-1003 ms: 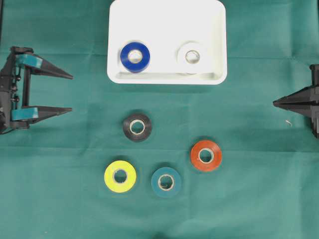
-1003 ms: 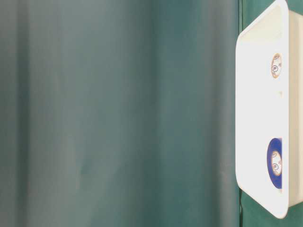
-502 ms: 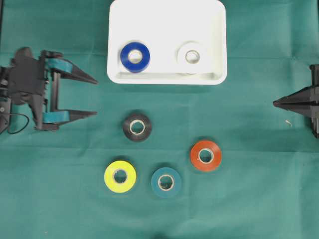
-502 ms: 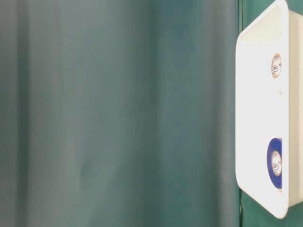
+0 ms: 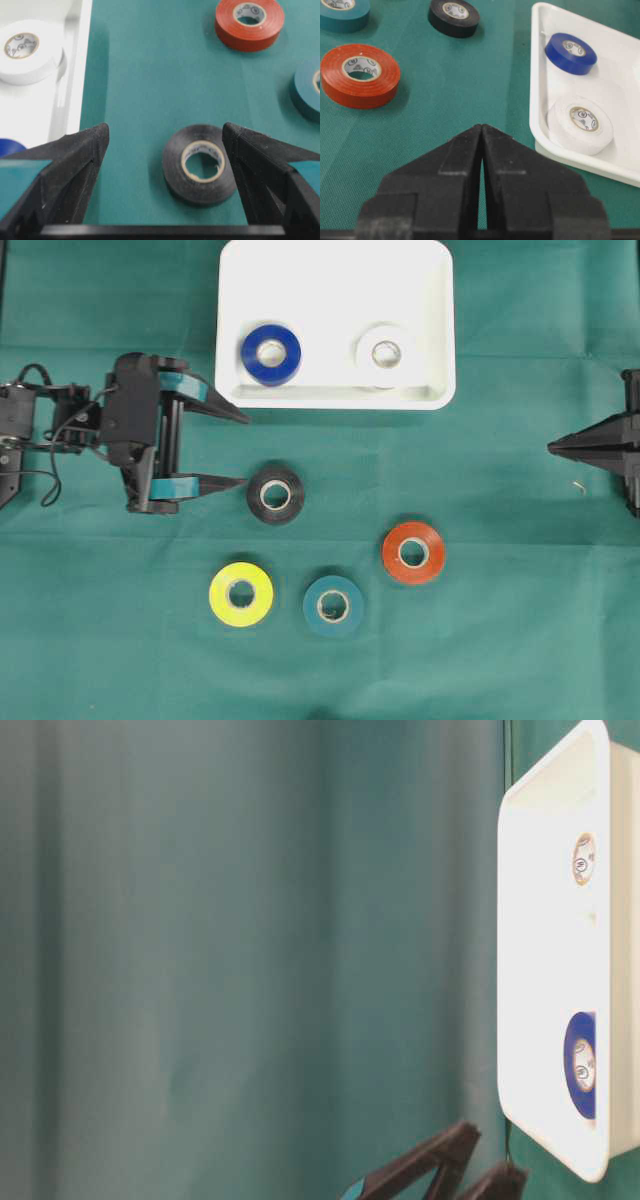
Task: Put the tape into the white case with the left arm.
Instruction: 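Move the left gripper past the black tape toward the red tape, then lower the left gripper and close it on the red tape roll, then lift the red tape and carry it into the white tray, then open the left gripper to release the red tape in the tray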
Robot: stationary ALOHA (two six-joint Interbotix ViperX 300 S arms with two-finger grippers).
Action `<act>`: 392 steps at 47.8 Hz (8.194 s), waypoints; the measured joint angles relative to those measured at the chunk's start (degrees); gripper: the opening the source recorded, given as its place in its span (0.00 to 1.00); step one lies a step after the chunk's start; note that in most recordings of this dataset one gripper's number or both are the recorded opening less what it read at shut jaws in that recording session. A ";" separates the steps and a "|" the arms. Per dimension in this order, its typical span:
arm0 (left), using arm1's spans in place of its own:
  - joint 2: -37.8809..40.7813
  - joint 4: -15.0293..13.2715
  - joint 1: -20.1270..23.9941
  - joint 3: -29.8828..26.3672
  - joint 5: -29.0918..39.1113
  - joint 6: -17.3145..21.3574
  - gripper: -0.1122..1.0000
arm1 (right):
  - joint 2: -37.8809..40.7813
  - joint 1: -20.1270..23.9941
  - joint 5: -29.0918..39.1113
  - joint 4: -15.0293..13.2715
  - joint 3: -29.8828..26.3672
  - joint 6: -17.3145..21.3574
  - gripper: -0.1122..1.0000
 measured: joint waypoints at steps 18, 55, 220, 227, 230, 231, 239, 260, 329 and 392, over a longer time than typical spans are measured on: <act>9.14 -0.09 0.00 -6.77 0.00 0.09 0.95 | 0.00 0.00 0.00 0.00 0.00 0.00 0.02; 20.74 -0.09 0.00 -19.25 0.00 0.09 0.95 | 0.00 0.00 0.00 0.00 0.00 -0.09 0.02; 45.53 0.00 -5.98 -46.67 14.85 -0.53 0.34 | 0.00 0.00 0.09 0.00 0.00 -0.09 0.02; 43.51 0.00 -6.33 -45.53 15.82 -0.35 0.34 | 0.00 0.00 0.09 0.00 0.00 -0.09 0.02; 42.19 0.00 -6.59 -44.91 16.08 -0.35 0.34 | 0.00 0.00 0.00 0.00 0.00 -0.09 0.02; 41.66 0.00 -6.68 -44.74 16.17 -0.26 0.34 | 0.00 0.09 0.00 0.00 0.00 -0.09 0.02; 36.74 0.00 -7.65 -42.80 16.52 -0.26 0.34 | 0.00 0.00 0.00 0.00 0.00 -0.09 0.02; 25.58 0.00 -8.00 -37.18 18.81 0.09 0.34 | 0.09 0.00 0.00 0.00 0.00 0.00 0.02; 28.48 0.09 17.40 -31.11 18.37 10.55 0.34 | 0.00 0.00 0.00 0.00 0.00 -0.09 0.02; 16.96 0.26 6.77 -26.63 18.46 10.20 0.86 | 0.00 0.00 0.00 0.00 0.00 -0.09 0.02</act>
